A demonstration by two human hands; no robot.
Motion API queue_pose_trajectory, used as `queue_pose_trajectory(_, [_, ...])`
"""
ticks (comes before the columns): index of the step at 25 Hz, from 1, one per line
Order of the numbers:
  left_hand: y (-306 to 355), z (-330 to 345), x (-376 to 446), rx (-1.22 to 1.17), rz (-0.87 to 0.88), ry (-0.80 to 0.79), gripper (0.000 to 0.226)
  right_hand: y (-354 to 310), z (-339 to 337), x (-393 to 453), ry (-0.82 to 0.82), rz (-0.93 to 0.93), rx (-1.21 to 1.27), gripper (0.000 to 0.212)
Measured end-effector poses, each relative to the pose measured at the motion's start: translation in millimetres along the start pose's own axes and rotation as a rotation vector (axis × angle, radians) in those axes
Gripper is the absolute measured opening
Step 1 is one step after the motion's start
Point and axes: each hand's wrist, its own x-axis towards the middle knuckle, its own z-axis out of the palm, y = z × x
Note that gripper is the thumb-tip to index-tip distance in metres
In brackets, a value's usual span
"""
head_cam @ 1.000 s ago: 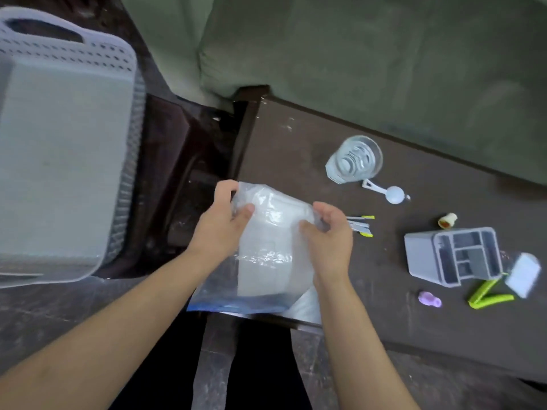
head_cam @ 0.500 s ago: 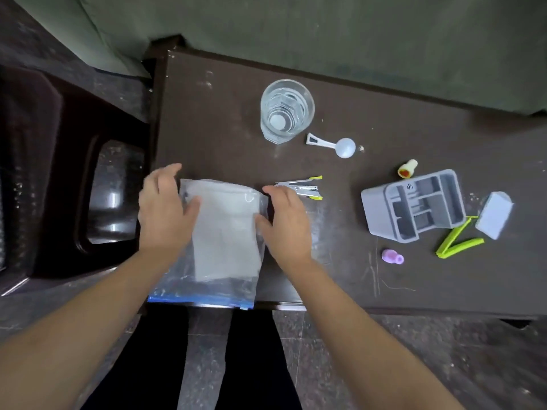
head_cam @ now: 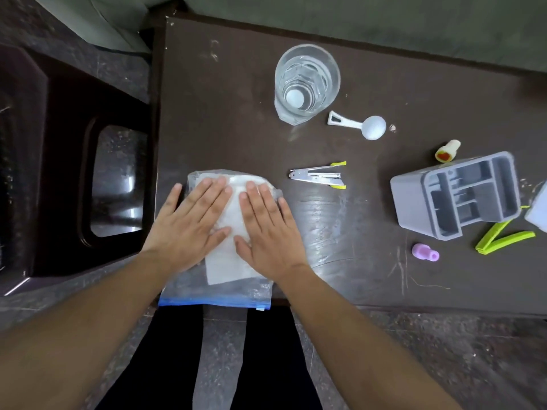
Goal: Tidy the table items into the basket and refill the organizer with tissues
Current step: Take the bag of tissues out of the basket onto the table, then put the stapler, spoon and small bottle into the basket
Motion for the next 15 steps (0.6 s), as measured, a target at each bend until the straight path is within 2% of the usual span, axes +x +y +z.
queue_pose_trajectory(6, [1.1,-0.5,0.5,0.003,0.002,0.039,0.08,-1.5,-0.7,-0.5,0.016,0.021,0.028,0.072])
queue_pose_trajectory(10, [9.4,-18.1,-3.8,-0.004,-0.035,0.046,0.072,1.3,-21.1,-0.4,0.096,0.004,0.162,0.06])
queue_pose_trajectory(12, [23.8,-30.4,-3.5,-0.052,-0.073,0.092,0.065,18.3,-37.1,0.7,0.243,0.112,0.211,0.047])
queue_pose_trajectory(13, [33.0,-37.7,0.9,-0.09,-0.096,0.117,0.063,31.8,-44.3,1.9,0.294,0.215,0.164,0.047])
queue_pose_trajectory(15, [52.0,-51.9,17.5,-0.16,-0.134,0.161,0.059,60.0,-54.4,7.1,0.283,0.391,0.042,0.053])
